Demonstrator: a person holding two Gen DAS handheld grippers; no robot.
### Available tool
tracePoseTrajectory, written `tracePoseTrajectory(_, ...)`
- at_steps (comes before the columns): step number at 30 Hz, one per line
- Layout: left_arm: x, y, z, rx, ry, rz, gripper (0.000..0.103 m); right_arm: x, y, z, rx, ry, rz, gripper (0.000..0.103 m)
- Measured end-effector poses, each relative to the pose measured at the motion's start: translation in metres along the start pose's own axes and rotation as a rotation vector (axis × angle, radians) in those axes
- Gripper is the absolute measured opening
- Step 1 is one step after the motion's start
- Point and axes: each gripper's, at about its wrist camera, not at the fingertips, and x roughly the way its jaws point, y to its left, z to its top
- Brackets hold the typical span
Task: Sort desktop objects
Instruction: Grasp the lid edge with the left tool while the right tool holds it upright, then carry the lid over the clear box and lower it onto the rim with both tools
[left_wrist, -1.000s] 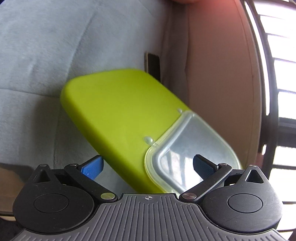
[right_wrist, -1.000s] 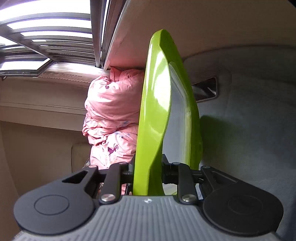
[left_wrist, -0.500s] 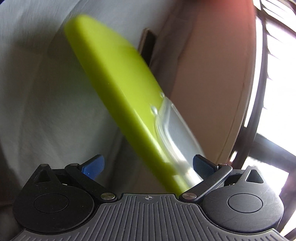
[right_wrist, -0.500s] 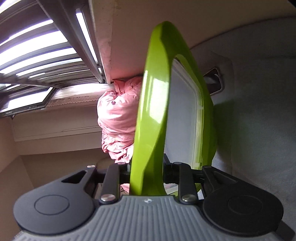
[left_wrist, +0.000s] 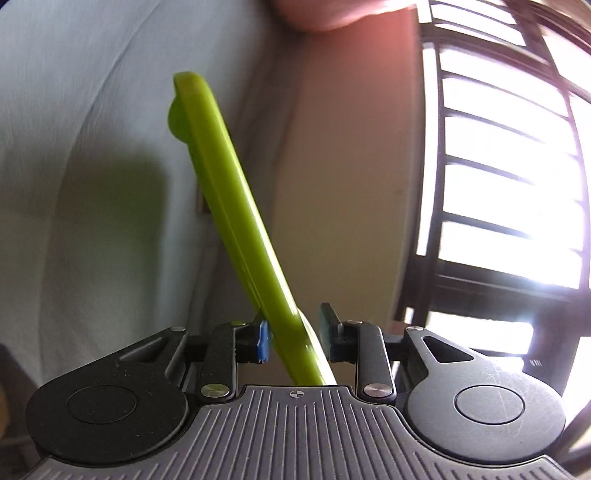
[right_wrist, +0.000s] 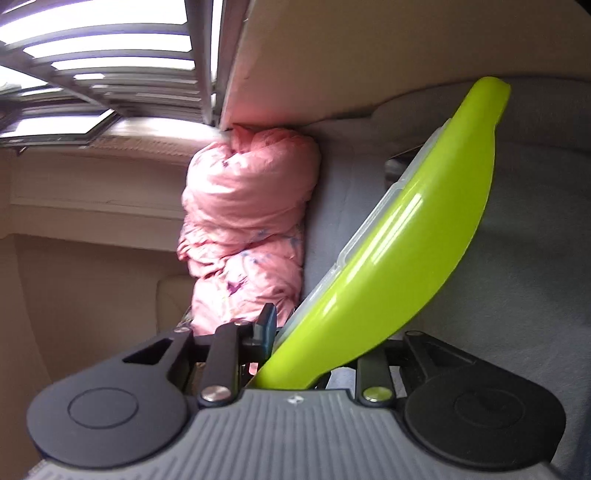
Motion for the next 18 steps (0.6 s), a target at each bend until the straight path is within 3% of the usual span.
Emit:
tracePoseTrajectory(3, -0.069, -0.018, -0.012, 0.098, -0.062, -0.012, 0.032, 0.007, 0.033, -0.021, -0.096, 0.063, 0.063, 0.027)
tracePoseTrajectory(6, -0.168, -0.017, -0.04, 0.179, -0.158, -0.003, 0.035, 0.018, 0.057, -0.053, -0.179, 0.168, 0.134, 0.027)
tracePoseTrajectory(9, -0.24, 0.002, -0.073, 0.212, -0.249, 0.025, 0.039, 0.035, 0.068, -0.086, -0.195, 0.299, 0.192, 0.027)
tracePoseTrajectory(15, -0.337, 0.079, -0.162, 0.153, -0.343, 0.072, 0.055, 0.05, 0.035, -0.159, -0.108, 0.555, 0.186, 0.027)
tracePoseTrajectory(16, -0.341, 0.088, -0.174, 0.139, -0.338, 0.078, 0.057, 0.046, 0.023, -0.169, -0.084, 0.581, 0.181, 0.028)
tracePoseTrajectory(18, -0.342, 0.105, -0.194, 0.104, -0.314, 0.089, 0.07, 0.037, 0.0, -0.187, -0.033, 0.625, 0.171, 0.028)
